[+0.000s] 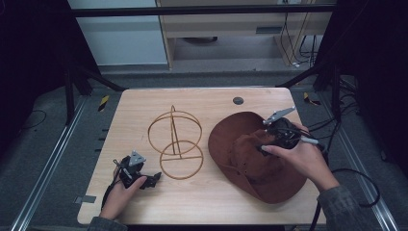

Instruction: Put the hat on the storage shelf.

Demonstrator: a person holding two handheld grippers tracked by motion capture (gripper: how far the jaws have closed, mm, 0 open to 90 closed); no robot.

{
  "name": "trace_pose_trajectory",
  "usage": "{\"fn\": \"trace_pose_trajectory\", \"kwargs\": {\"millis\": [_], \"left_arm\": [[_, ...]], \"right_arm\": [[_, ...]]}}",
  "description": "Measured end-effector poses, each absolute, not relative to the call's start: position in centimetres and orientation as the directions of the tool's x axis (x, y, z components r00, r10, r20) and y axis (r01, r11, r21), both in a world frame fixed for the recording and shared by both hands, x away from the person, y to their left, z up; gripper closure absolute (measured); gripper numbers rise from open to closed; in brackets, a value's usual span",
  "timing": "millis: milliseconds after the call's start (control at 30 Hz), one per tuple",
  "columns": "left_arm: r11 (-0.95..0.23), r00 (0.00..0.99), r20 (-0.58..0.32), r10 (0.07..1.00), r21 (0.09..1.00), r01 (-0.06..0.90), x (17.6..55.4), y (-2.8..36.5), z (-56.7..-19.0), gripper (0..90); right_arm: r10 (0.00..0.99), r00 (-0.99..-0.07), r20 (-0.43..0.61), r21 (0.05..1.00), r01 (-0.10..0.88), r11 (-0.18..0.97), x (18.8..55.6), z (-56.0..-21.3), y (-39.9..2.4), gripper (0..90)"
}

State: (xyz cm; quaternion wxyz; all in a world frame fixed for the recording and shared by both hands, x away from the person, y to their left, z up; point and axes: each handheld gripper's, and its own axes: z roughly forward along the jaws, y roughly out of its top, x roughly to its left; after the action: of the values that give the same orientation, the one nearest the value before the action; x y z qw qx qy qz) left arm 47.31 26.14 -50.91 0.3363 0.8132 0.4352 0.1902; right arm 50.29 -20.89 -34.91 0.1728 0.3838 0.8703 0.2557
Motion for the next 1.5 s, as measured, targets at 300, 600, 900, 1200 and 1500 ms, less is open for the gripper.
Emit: {"fn": "trace_pose_trajectory", "kwargs": {"millis": [300,600,900,1200,1500], "left_arm": [[-0.395,0.549,0.017,0.836,0.712,0.58,47.3,26.1,-50.9,0.0],[-0.395,0.549,0.017,0.836,0.712,0.58,47.3,26.1,-50.9,0.0],[-0.395,0.549,0.017,0.836,0.712,0.58,47.3,26.1,-50.9,0.0],[-0.395,0.549,0.017,0.836,0.713,0.58,47.3,26.1,-50.9,0.0],[-0.396,0.549,0.017,0.836,0.712,0.58,47.3,26.1,-50.9,0.0]], "right_arm": [[0.746,-0.659,-0.096,0.489,0.621,0.612,52.7,-35.1,-19.4,14.6],[0.748,-0.659,-0.073,0.424,0.659,0.622,54.1,-36.8,-19.0,14.5],[0.74,-0.671,-0.039,0.372,0.678,0.634,54.5,-38.3,-18.4,17.2],[0.726,-0.686,-0.031,0.366,0.669,0.647,54.7,-38.8,-18.4,23.5],[0.73,-0.683,-0.021,0.357,0.677,0.644,55.1,-39.1,-18.6,31.5]]}}
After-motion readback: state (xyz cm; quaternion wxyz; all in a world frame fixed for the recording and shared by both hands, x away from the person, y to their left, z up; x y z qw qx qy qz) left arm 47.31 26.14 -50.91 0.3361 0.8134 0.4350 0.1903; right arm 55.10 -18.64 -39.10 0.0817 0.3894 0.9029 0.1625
